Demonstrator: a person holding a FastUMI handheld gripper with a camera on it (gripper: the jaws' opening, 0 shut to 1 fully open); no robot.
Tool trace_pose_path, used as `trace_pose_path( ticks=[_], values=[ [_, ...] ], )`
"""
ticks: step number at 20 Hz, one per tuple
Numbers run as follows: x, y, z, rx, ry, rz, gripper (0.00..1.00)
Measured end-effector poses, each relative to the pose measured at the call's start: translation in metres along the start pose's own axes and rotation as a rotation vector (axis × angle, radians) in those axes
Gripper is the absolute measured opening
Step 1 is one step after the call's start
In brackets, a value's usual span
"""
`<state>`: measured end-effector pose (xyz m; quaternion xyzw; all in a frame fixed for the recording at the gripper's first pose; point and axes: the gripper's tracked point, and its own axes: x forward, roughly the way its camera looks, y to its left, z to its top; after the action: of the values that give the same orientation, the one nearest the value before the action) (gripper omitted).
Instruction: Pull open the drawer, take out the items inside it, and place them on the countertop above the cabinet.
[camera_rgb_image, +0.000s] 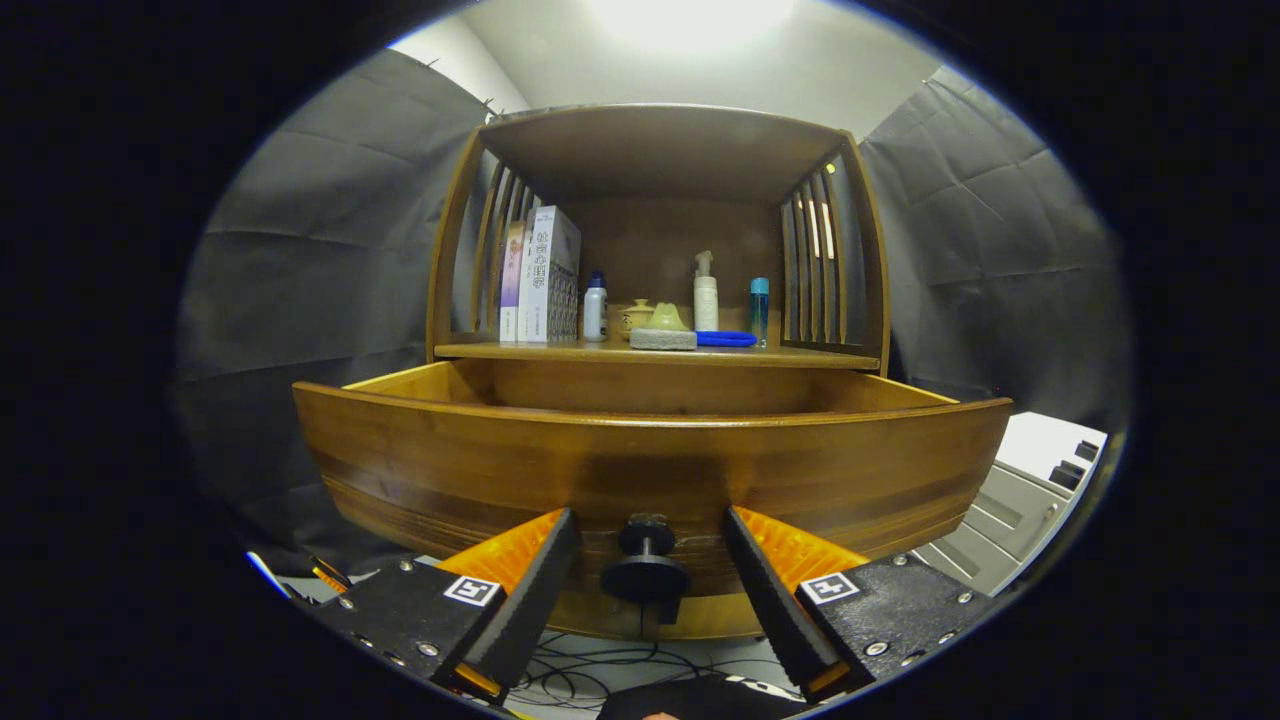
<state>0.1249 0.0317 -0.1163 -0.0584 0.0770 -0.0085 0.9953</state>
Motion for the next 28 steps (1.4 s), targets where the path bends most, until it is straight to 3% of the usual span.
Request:
trace_pose_path(
  ticks=[28],
  values=[
    [0.070,0.001,0.017,0.006,-0.002,-0.015,0.96]
  ],
)
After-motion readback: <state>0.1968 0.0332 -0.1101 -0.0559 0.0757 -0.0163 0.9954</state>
